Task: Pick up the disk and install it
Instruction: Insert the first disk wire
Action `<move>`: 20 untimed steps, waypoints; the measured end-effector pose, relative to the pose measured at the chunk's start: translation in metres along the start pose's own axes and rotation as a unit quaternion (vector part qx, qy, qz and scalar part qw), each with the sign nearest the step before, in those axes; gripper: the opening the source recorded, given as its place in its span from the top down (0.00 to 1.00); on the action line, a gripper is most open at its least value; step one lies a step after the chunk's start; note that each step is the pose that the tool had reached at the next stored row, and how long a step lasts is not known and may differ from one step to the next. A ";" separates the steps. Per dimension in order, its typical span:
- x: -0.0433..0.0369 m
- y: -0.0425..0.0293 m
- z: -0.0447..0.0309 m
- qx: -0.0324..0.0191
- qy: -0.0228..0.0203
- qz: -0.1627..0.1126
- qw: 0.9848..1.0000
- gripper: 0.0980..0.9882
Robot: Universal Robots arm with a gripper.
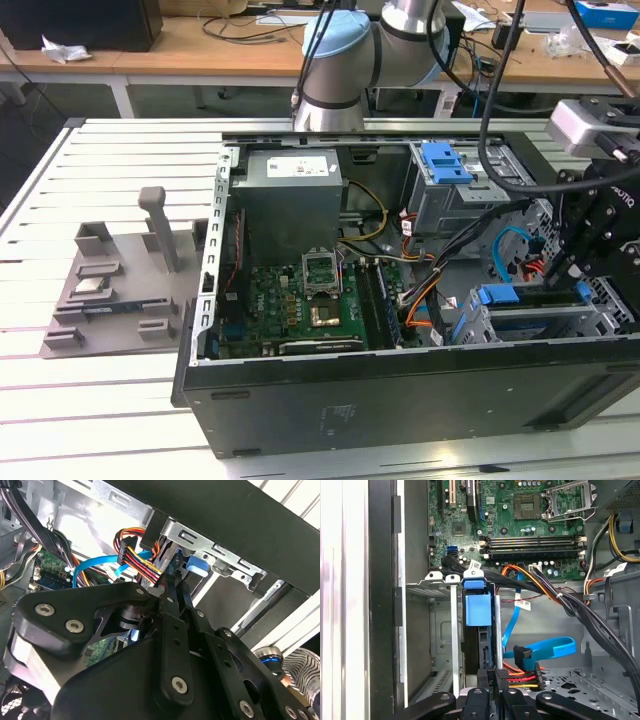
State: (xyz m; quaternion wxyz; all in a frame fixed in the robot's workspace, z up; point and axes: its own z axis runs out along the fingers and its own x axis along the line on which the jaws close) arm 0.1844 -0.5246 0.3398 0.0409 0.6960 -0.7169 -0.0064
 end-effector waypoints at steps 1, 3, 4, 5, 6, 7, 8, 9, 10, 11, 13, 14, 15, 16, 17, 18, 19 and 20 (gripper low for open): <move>-0.0001 0.0000 0.0012 0.000 0.000 0.000 1.000 0.92; -0.0002 -0.0001 0.0052 0.000 0.000 0.000 1.000 0.92; -0.0002 -0.0001 0.0055 0.000 0.000 0.000 1.000 0.92; -0.0003 -0.0001 0.0057 0.000 0.000 0.000 1.000 0.92; -0.0003 -0.0001 0.0057 0.000 0.000 0.000 1.000 0.92; -0.0003 -0.0002 0.0057 0.000 0.000 0.000 1.000 0.92; -0.0003 -0.0001 0.0057 0.000 0.000 0.000 1.000 0.92; -0.0004 -0.0001 0.0066 0.000 -0.001 0.000 1.000 0.92; -0.0003 -0.0001 0.0064 0.000 -0.001 0.000 1.000 0.83; -0.0001 0.0000 0.0042 0.000 0.000 0.000 1.000 0.83; 0.0002 0.0006 -0.0049 0.000 0.000 0.000 1.000 0.83; 0.0003 0.0009 -0.0097 0.000 0.000 0.000 1.000 0.83; 0.0003 0.0010 -0.0115 0.000 0.000 0.000 1.000 0.83; 0.0004 0.0011 -0.0133 0.000 0.000 0.000 1.000 0.85; 0.0005 0.0013 -0.0153 0.000 0.000 0.000 1.000 0.93; 0.0006 0.0014 -0.0178 0.000 0.000 0.000 1.000 0.99; 0.0008 0.0017 -0.0223 0.000 0.000 0.000 1.000 0.99; 0.0011 0.0021 -0.0273 0.000 0.000 0.000 1.000 0.99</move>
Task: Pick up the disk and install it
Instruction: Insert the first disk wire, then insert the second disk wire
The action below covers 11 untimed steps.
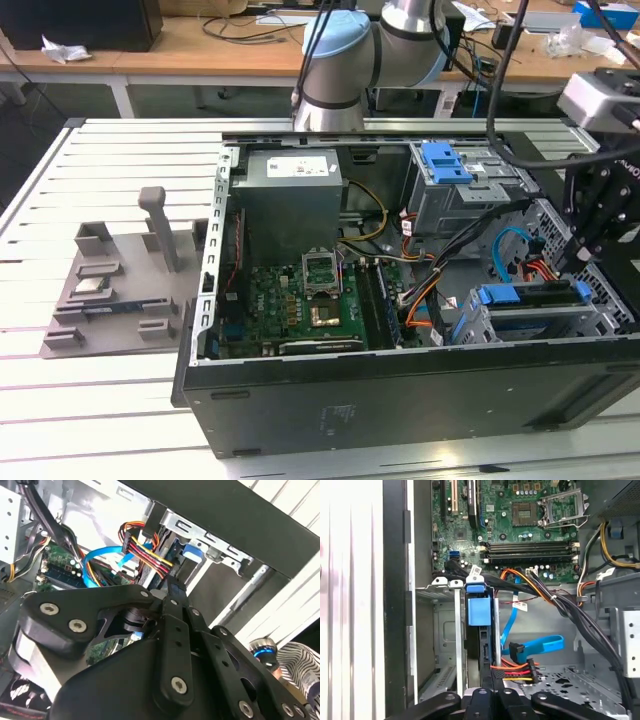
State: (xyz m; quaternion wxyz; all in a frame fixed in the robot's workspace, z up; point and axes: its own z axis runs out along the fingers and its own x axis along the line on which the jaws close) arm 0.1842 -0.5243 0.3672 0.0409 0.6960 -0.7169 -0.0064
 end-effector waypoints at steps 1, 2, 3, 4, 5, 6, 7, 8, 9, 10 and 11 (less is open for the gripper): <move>0.0003 0.0004 -0.0059 0.000 0.000 0.000 1.000 0.99; 0.0004 0.0006 -0.0088 0.000 0.000 0.000 1.000 0.99; 0.0005 0.0007 -0.0115 0.000 0.000 0.000 1.000 0.99; 0.0006 0.0009 -0.0139 0.000 0.000 0.000 1.000 0.99; 0.0007 0.0010 -0.0152 0.000 0.000 0.000 1.000 0.99; 0.0008 0.0011 -0.0164 0.000 0.000 0.000 1.000 0.99; 0.0008 0.0011 -0.0163 0.000 0.000 0.000 1.000 0.99; 0.0007 0.0011 -0.0164 0.000 0.000 0.000 1.000 0.99; 0.0008 0.0011 -0.0166 0.000 0.000 0.000 1.000 0.99; 0.0008 0.0011 -0.0166 0.000 0.000 0.000 1.000 0.99; 0.0008 0.0011 -0.0168 0.000 0.000 0.000 1.000 0.99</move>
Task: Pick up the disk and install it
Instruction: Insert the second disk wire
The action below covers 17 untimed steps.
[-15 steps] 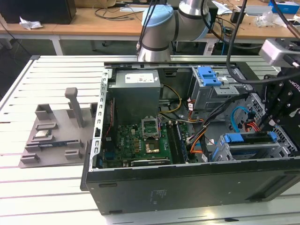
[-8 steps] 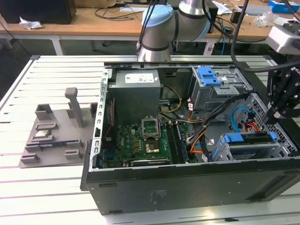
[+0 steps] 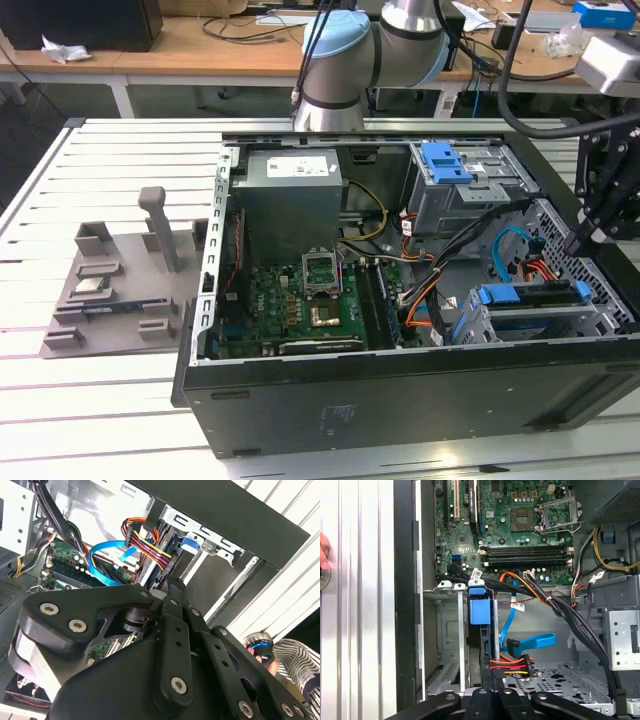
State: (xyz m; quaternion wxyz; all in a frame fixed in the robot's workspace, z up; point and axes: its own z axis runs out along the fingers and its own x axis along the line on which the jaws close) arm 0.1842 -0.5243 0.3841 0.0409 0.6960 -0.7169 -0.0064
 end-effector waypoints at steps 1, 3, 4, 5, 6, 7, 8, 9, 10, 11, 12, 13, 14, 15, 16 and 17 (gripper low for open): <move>0.0000 0.0000 -0.0001 0.000 0.000 0.000 1.000 0.99; 0.0000 0.0000 -0.0003 0.000 0.000 0.000 1.000 0.85; 0.0000 0.0000 -0.0004 0.000 0.000 0.000 1.000 0.77; 0.0000 0.0000 -0.0005 0.000 0.000 0.000 1.000 0.77; -0.0010 0.0002 -0.0007 0.000 0.000 0.000 1.000 0.77; -0.0043 0.0012 -0.0006 0.000 0.000 0.000 1.000 0.77; -0.0071 0.0024 -0.0004 0.000 0.000 0.000 1.000 0.77; -0.0128 0.0071 0.0001 0.000 0.000 -0.001 1.000 0.77; -0.0169 0.0160 0.0028 0.000 0.000 -0.002 1.000 0.77; -0.0174 0.0210 0.0052 0.000 0.000 -0.003 1.000 0.77; -0.0174 0.0236 0.0082 0.000 0.000 -0.007 1.000 0.77; -0.0175 0.0245 0.0097 0.000 0.001 -0.010 1.000 0.77; -0.0176 0.0256 0.0114 0.001 0.001 -0.013 1.000 0.77; -0.0176 0.0278 0.0138 0.001 0.001 -0.021 1.000 0.77; -0.0176 0.0293 0.0145 0.001 0.002 -0.026 1.000 0.77; -0.0176 0.0294 0.0145 0.001 0.002 -0.027 1.000 0.77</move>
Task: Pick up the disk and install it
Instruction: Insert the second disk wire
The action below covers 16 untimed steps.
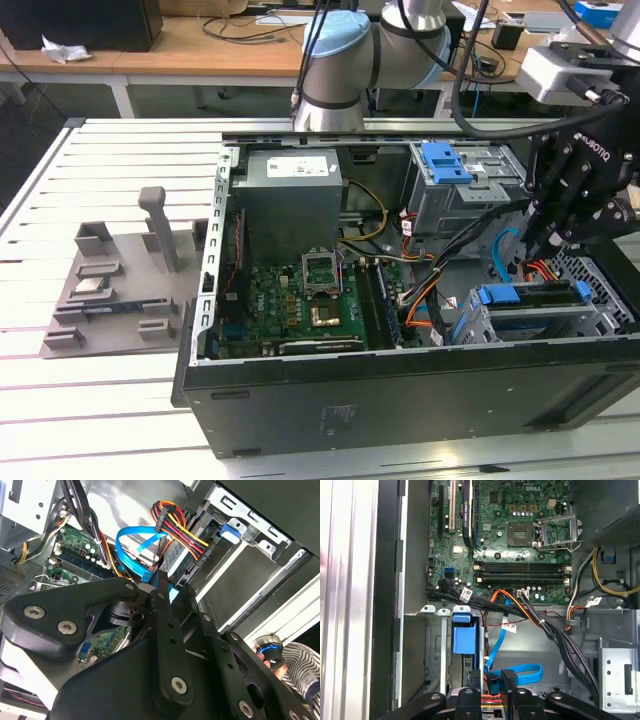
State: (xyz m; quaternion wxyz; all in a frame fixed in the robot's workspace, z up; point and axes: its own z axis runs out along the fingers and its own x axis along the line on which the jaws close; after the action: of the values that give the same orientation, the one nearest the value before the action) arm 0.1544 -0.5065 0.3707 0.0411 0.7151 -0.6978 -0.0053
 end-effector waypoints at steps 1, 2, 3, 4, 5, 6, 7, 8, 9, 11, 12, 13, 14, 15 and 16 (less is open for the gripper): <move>0.0000 0.0000 0.0000 0.000 0.000 0.000 1.000 0.77; 0.0000 0.0001 0.0000 0.000 0.000 0.000 1.000 0.79; 0.0000 0.0001 0.0000 0.000 0.000 0.000 1.000 0.79; 0.0000 0.0001 0.0000 0.000 0.000 -0.001 1.000 0.86; 0.0000 0.0001 0.0000 0.000 0.000 -0.001 1.000 0.93; -0.0001 0.0001 0.0000 0.000 0.000 -0.001 1.000 0.93; 0.0000 0.0001 0.0000 0.000 0.000 -0.001 1.000 0.93; 0.0000 0.0001 0.0000 0.000 0.000 -0.001 1.000 0.93; 0.0010 0.0001 0.0001 0.000 0.000 -0.001 1.000 0.93; 0.0096 0.0002 0.0020 0.000 0.001 -0.001 1.000 0.93; 0.0114 -0.0002 0.0040 0.000 0.001 -0.001 1.000 0.93; 0.0125 -0.0009 0.0065 0.000 0.001 -0.001 1.000 0.93; 0.0126 -0.0023 0.0102 0.000 0.002 -0.001 1.000 0.93; 0.0125 -0.0031 0.0128 0.000 0.002 -0.001 1.000 0.93; 0.0124 -0.0040 0.0158 0.000 0.002 -0.001 1.000 0.93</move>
State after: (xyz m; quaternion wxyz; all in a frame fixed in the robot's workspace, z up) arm 0.1577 -0.5196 0.3553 0.0425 0.7159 -0.6969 -0.0043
